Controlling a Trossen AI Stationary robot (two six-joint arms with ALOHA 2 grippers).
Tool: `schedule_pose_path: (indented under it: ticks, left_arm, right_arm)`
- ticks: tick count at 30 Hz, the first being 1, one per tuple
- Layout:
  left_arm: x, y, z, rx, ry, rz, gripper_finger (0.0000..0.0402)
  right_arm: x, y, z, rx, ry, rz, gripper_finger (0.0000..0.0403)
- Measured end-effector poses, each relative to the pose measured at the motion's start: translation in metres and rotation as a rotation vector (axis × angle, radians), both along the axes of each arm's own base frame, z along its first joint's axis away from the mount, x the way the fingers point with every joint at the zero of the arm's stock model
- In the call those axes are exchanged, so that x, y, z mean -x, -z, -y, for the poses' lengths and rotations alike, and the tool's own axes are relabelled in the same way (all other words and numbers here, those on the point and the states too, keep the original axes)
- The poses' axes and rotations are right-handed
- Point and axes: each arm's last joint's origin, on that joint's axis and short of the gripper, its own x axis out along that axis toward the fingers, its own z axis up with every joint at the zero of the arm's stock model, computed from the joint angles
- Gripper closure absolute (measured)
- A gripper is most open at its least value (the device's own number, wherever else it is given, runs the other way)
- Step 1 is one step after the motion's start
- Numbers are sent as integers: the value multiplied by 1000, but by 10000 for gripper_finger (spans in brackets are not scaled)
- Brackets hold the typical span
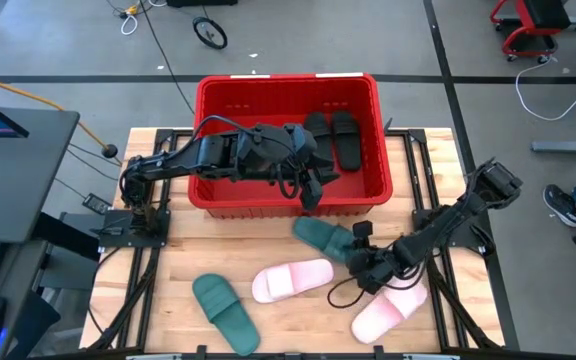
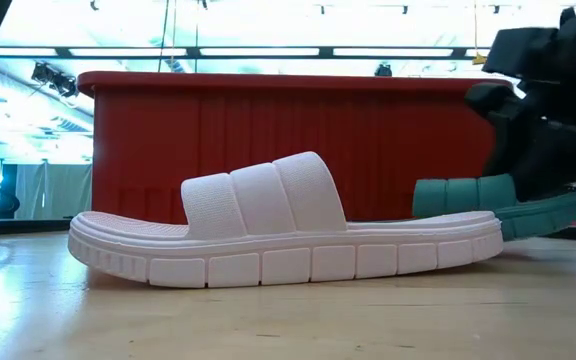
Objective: Pick and place slides into bin
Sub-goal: Put the right green slide into the container
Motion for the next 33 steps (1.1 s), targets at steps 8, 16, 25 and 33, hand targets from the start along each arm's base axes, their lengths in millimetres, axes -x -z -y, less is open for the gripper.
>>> schedule_pose_path:
  ticks: [8, 16, 25, 33]
  left_arm:
    - [0, 0, 0, 0, 0, 1, 238]
    - [-1, -4, 0, 3, 0, 43, 257]
    - [-3, -11, 12, -51, 167, 107, 267]
    - [-3, 5, 34, -111, 271, -25, 232]
  right_arm:
    - [19, -49, -1, -445, 38, 86, 379]
    - [69, -148, 19, -787, -144, 396, 389]
    - [111, -212, 53, -549, -366, 639, 394]
    - [107, -223, 70, -267, -209, 596, 394]
